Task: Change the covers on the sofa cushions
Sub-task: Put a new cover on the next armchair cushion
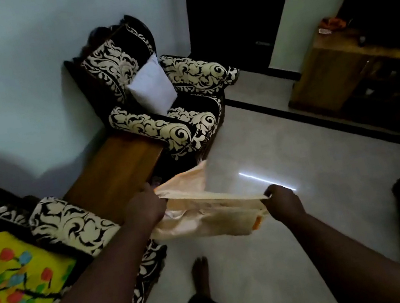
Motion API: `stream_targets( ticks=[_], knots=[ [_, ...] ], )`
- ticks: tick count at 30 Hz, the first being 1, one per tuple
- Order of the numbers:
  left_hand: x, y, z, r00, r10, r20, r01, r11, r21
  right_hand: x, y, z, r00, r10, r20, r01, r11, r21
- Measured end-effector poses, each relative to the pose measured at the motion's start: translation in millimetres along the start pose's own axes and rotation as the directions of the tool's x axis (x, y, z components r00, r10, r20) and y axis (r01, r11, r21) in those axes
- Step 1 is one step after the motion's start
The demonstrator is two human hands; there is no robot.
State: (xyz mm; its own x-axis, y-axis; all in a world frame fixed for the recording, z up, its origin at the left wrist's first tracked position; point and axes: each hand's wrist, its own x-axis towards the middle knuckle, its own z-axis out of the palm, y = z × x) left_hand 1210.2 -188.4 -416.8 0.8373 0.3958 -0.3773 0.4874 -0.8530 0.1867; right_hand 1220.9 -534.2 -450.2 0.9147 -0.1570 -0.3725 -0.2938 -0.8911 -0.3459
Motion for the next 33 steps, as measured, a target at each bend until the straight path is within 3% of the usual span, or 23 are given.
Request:
stream_targets(
  ticks=[2,5,6,7,9,11,13,16,18,20,21,22,25,26,30,33],
  knots=[
    [15,10,3,0.992,0.104,-0.076,-0.093,0.987,0.132,18,-26,-12,0.996,-0.003,0.086,-0.018,0.968,0.250],
    [68,33,-13,0.923,0.353,-0.157,-0.296,0.907,0.299,68,-78,-28,0.993,-0.063,0.096,0.030,0.948,0.316],
    [89,43,-22,0.909,0.390,-0.143,-0.346,0.901,0.260,88,-94,-37,0.996,-0.068,0.058,0.047,0.948,0.315],
    [103,54,-28,0.913,0.380,-0.147,-0.362,0.922,0.134,103,-104,-46,0.998,-0.059,0.015,0.051,0.948,0.315],
    [133,80,-48,0.969,0.208,-0.133,-0.239,0.929,-0.284,141,-120,-65,0.997,-0.013,-0.076,0.040,0.928,0.370],
    [163,106,-59,1.000,0.002,-0.021,-0.015,0.760,-0.649,178,-125,-79,0.981,0.040,-0.187,0.023,0.946,0.323],
    [196,131,-62,0.995,-0.080,0.067,0.102,0.645,-0.758,219,-122,-89,0.963,0.030,-0.268,0.006,0.991,0.135],
    [252,168,-76,0.997,-0.082,-0.002,0.059,0.734,-0.676,286,-127,-110,0.970,-0.006,-0.243,0.002,1.000,-0.019],
    [286,200,-99,0.977,-0.091,-0.194,-0.047,0.793,-0.607,336,-141,-132,0.959,-0.043,-0.280,0.071,0.993,0.091],
    [304,229,-125,0.870,-0.137,-0.474,-0.196,0.786,-0.587,372,-168,-155,0.895,-0.149,-0.421,0.283,0.919,0.276],
    [316,246,-136,0.802,-0.165,-0.574,-0.246,0.785,-0.569,394,-182,-169,0.862,-0.199,-0.466,0.380,0.863,0.334],
    [325,255,-139,0.779,-0.152,-0.609,-0.249,0.816,-0.522,411,-192,-177,0.849,-0.253,-0.464,0.431,0.840,0.330],
    [360,268,-134,0.936,-0.162,-0.312,0.035,0.926,-0.375,476,-206,-182,0.927,-0.340,-0.158,0.363,0.919,0.153],
    [372,270,-132,0.940,-0.182,-0.287,0.066,0.926,-0.371,497,-213,-183,0.938,-0.332,-0.097,0.344,0.927,0.151],
    [400,277,-138,0.882,-0.215,-0.419,0.034,0.917,-0.398,548,-252,-180,0.946,-0.300,-0.124,0.325,0.871,0.369],
    [433,268,-133,0.833,-0.244,-0.496,0.079,0.941,-0.329,582,-288,-169,0.958,-0.284,0.045,0.224,0.835,0.503]
  ],
)
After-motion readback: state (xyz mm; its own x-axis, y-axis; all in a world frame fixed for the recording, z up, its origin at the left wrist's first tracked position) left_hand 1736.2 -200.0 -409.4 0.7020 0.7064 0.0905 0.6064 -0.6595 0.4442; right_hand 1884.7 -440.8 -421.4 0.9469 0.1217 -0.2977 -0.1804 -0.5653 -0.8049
